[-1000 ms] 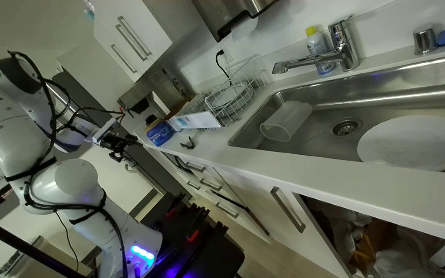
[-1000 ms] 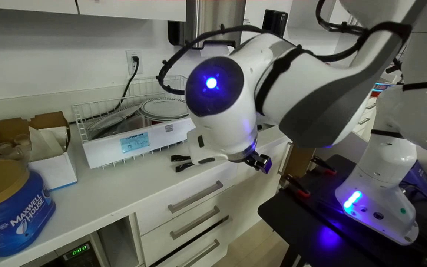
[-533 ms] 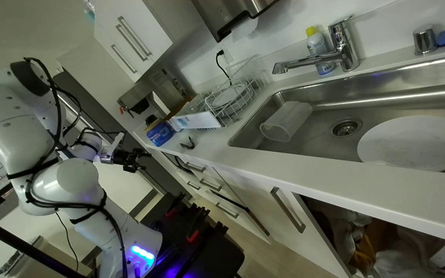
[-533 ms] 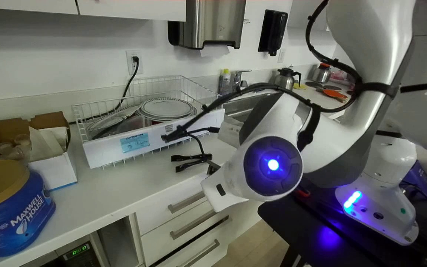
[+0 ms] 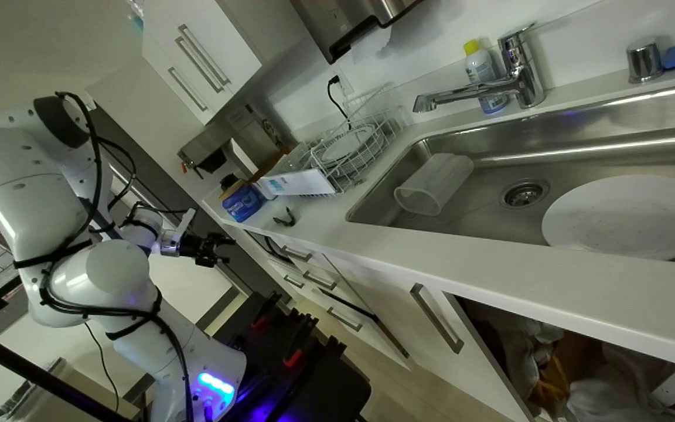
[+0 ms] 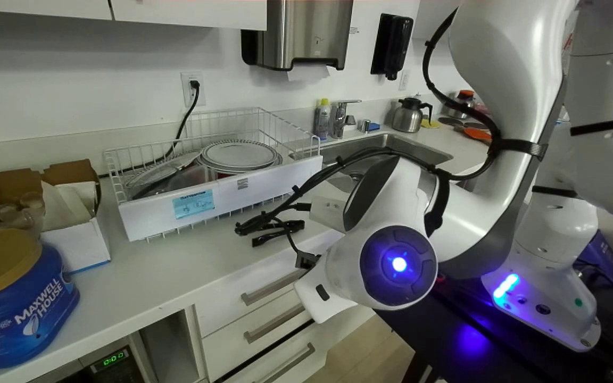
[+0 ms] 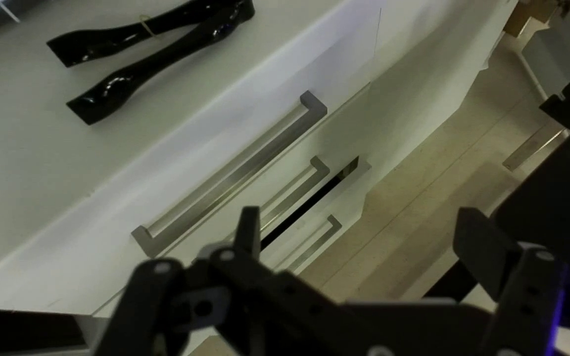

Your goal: Open the topmost drawer of the lower cabinet

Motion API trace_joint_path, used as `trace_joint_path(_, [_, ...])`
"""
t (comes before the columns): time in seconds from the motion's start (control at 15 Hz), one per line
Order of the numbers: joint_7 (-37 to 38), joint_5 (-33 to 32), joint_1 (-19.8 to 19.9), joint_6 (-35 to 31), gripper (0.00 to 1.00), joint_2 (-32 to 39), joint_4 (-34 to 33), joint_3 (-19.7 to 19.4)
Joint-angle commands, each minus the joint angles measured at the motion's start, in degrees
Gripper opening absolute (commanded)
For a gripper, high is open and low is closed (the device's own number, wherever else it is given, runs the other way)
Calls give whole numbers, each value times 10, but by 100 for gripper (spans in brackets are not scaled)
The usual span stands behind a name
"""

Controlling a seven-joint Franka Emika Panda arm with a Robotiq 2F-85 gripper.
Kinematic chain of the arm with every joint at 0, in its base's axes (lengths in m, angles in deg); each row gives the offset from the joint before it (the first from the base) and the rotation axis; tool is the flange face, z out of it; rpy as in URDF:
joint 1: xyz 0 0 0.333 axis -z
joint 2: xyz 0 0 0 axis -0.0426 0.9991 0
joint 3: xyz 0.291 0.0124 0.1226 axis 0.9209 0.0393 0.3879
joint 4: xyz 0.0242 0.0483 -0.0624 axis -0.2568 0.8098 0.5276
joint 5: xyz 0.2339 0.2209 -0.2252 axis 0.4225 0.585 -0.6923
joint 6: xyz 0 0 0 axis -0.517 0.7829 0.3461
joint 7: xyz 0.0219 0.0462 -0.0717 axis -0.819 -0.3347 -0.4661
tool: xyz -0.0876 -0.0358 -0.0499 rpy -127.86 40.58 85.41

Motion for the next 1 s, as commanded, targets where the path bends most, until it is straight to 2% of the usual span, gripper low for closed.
trace_joint_path(0.0, [2,-12,-32,64,100,22,-16,-5])
trace_joint_path(0.07, [13,-28,-50,100,100,37,-20,-11])
trace_joint_path(0.27, [67,-68,-86,144,100,75,-25,-23])
trace_joint_path(0.47, [156,-112,-115,119,100,109,-19,-43])
trace_joint_path(0.67, [288,-165,-140,93,100,138,-15,-69])
trace_joint_path(0.93, [445,-232,-153,46,100,180,-24,-104])
